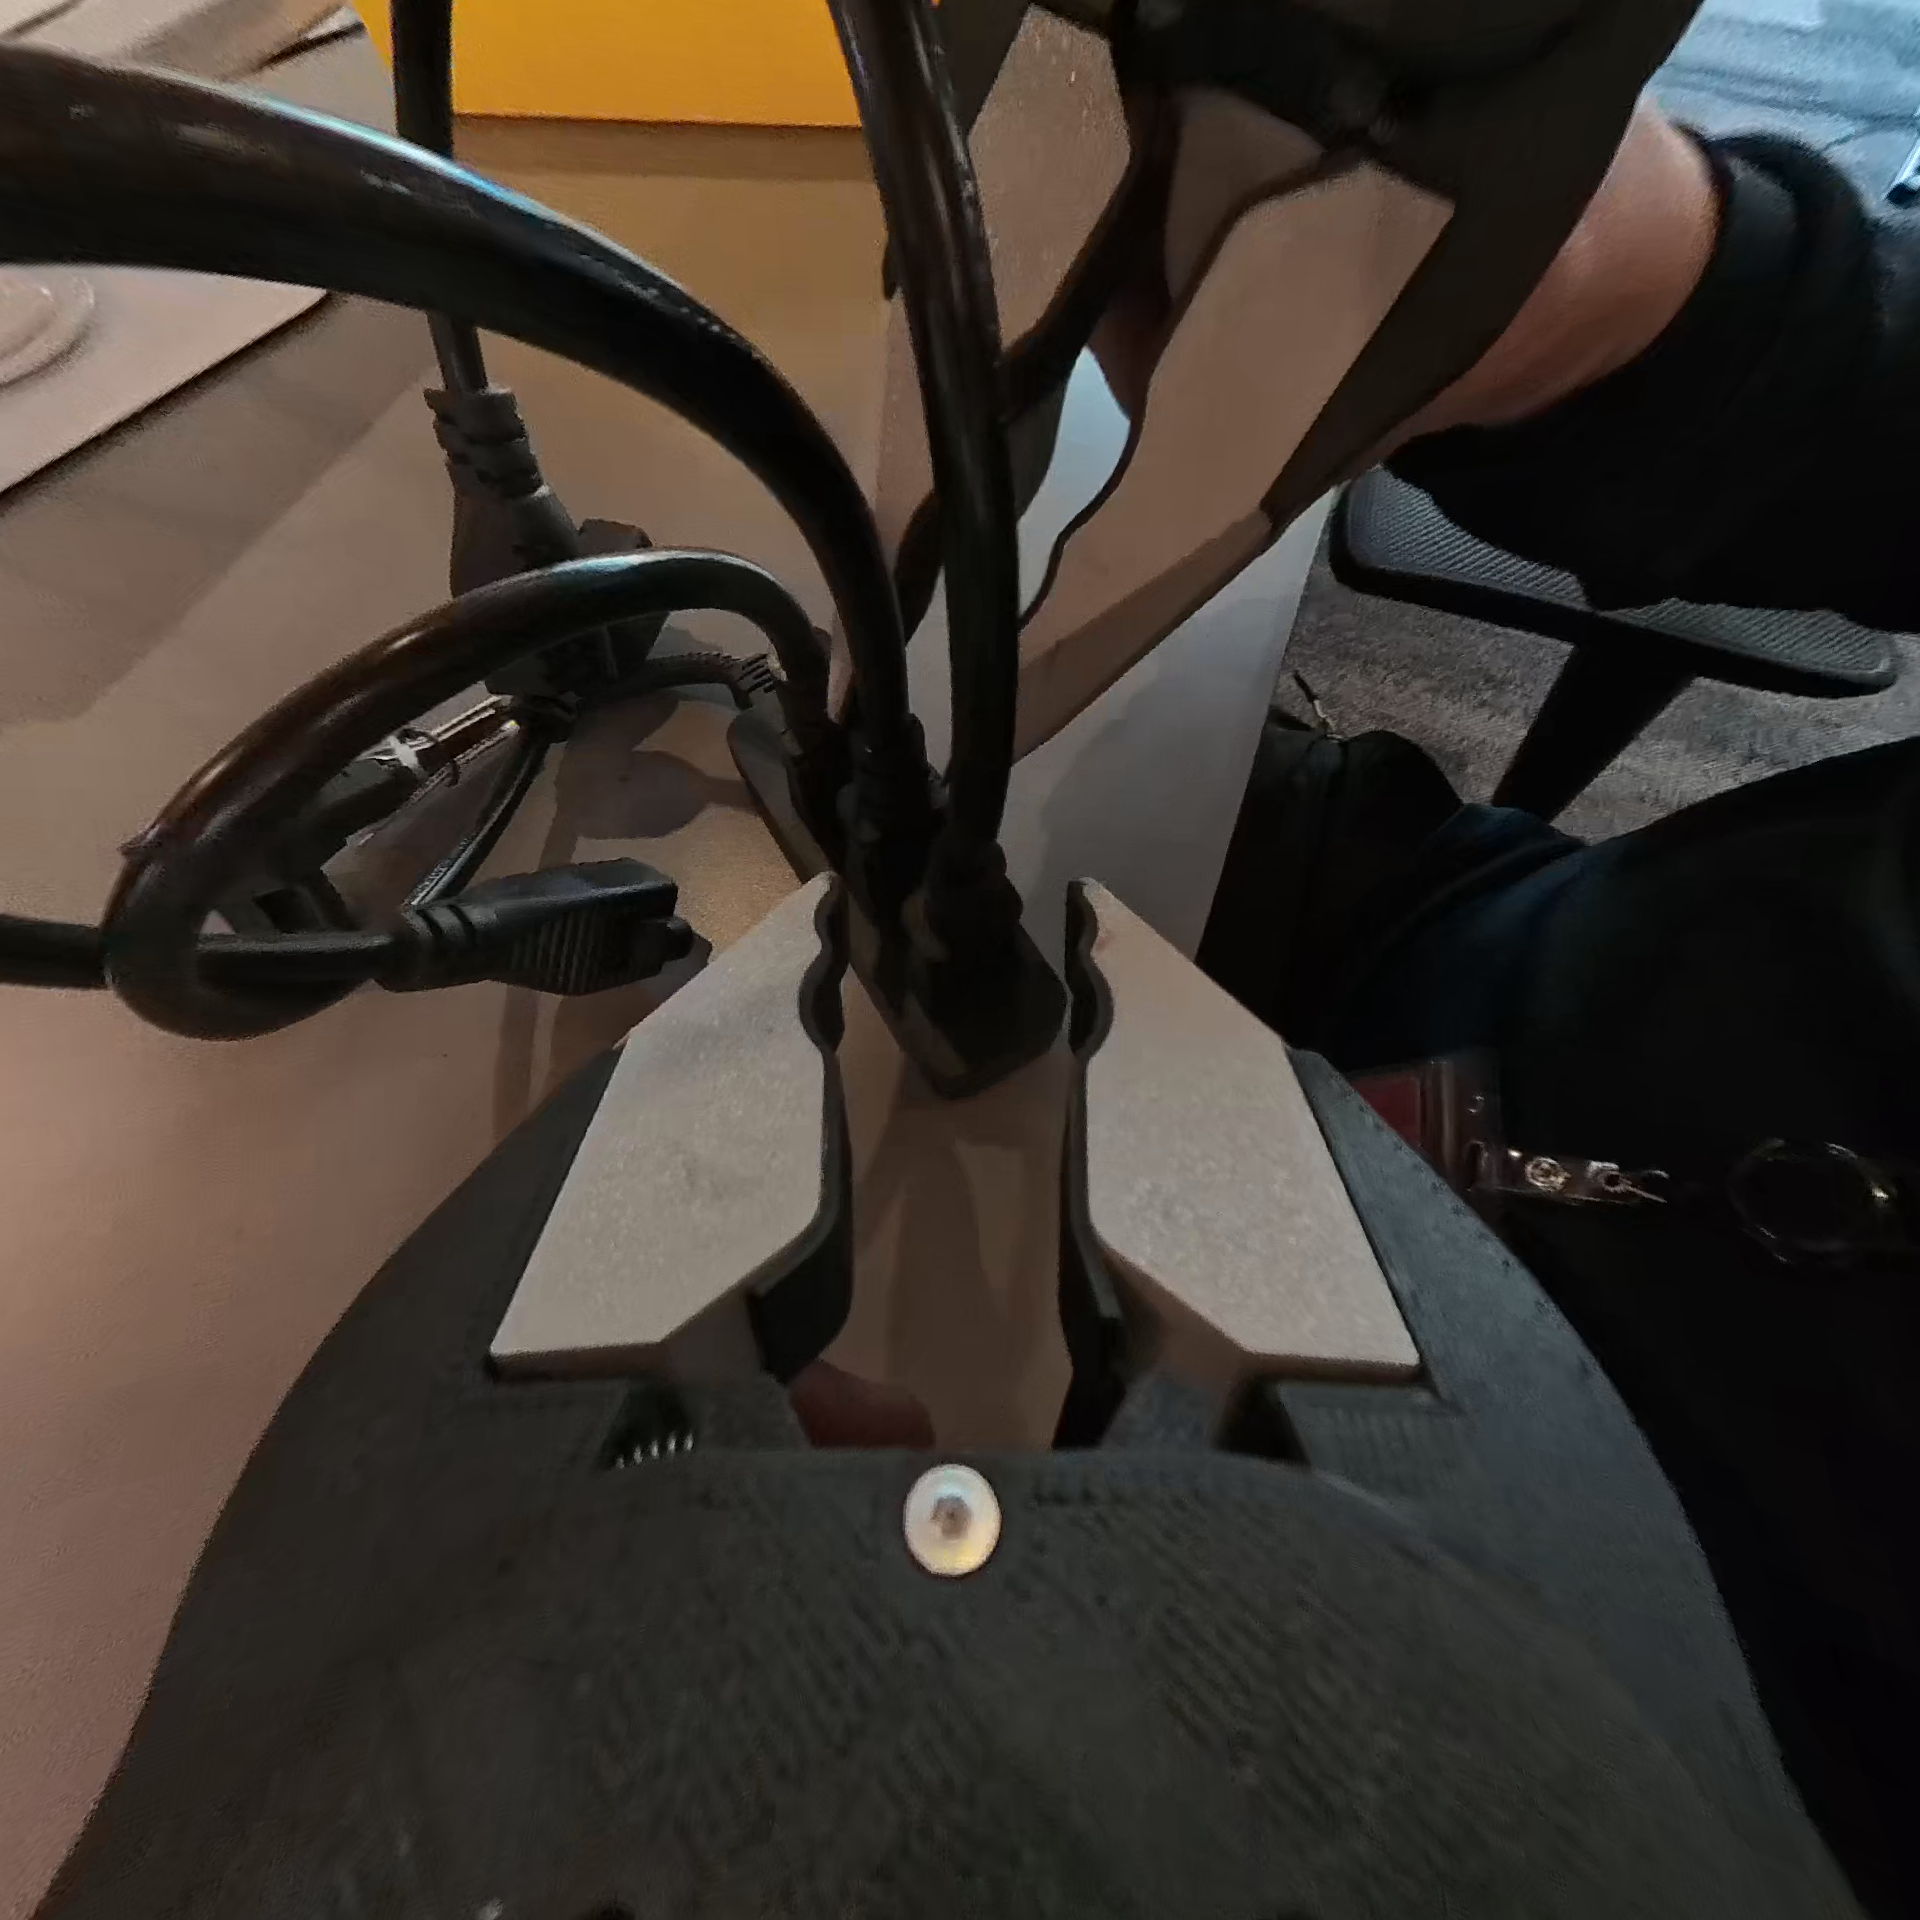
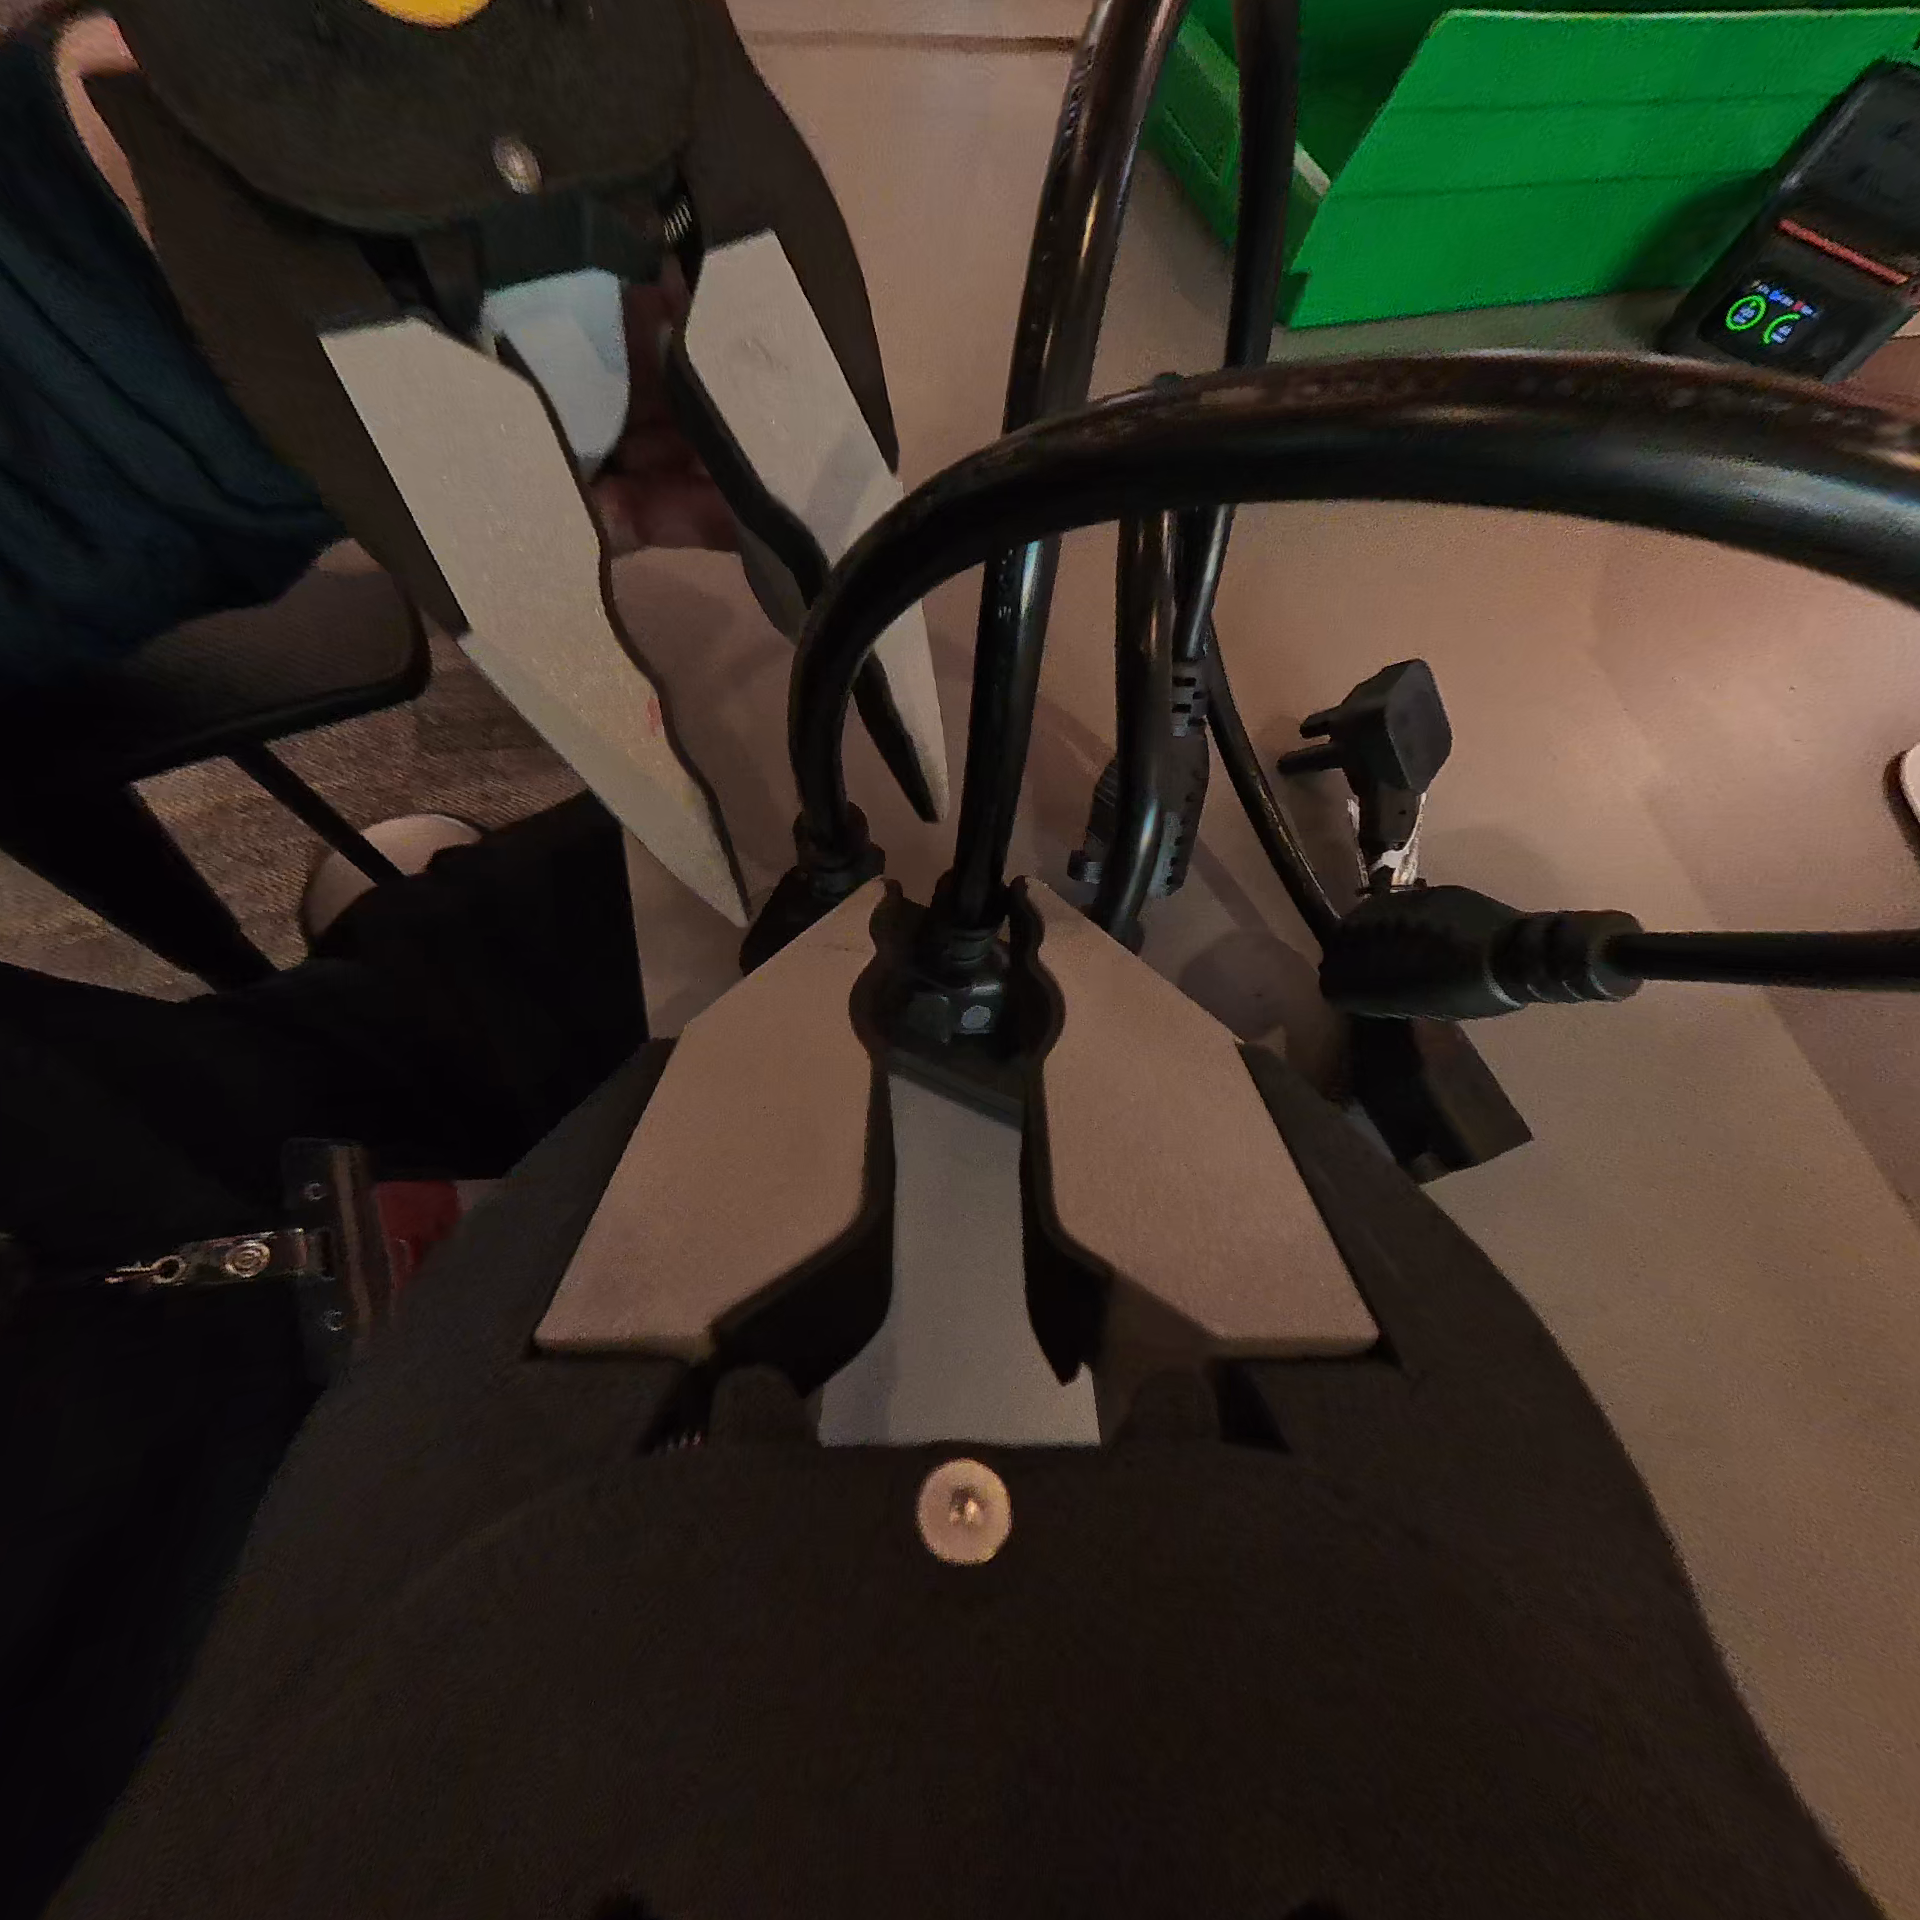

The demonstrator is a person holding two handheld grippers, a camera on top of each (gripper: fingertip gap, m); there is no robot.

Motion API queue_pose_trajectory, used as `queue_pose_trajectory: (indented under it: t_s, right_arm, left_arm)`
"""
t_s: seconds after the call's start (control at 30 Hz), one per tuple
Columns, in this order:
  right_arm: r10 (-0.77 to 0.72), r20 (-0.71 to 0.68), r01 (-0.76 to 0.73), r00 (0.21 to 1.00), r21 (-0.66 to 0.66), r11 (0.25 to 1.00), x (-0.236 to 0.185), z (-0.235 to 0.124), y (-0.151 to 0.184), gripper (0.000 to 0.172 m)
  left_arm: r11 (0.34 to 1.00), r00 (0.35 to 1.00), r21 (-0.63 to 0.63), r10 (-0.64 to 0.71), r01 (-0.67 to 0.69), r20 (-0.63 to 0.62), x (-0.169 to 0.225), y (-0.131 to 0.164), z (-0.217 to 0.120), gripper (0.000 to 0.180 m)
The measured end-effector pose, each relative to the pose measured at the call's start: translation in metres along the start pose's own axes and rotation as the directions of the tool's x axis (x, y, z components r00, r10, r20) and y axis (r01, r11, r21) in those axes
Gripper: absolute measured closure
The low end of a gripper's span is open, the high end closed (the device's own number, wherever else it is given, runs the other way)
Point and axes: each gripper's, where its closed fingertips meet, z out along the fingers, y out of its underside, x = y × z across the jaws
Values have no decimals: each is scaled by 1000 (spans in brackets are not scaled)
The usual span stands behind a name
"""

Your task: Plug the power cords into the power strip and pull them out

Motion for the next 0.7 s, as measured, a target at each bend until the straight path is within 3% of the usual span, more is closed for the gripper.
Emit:
queue_pose_trajectory:
  t_s: [0.13,0.23,0.5,0.7]
  right_arm:
    - [41,36,-43,998,49,998,-1,-8,-3,155]
    - [61,28,-63,998,69,996,4,-14,0,155]
    - [128,41,-131,991,79,988,12,-21,16,154]
    - [155,60,-158,986,53,986,10,-13,26,149]
  left_arm:
    - [999,998,3,52,-52,36,-3,-4,1,167]
    - [997,994,-3,78,-78,82,-11,-4,-3,167]
    - [962,987,223,-161,157,-3,-31,-26,-18,166]
    - [929,963,257,-270,265,-17,-48,-21,-23,167]
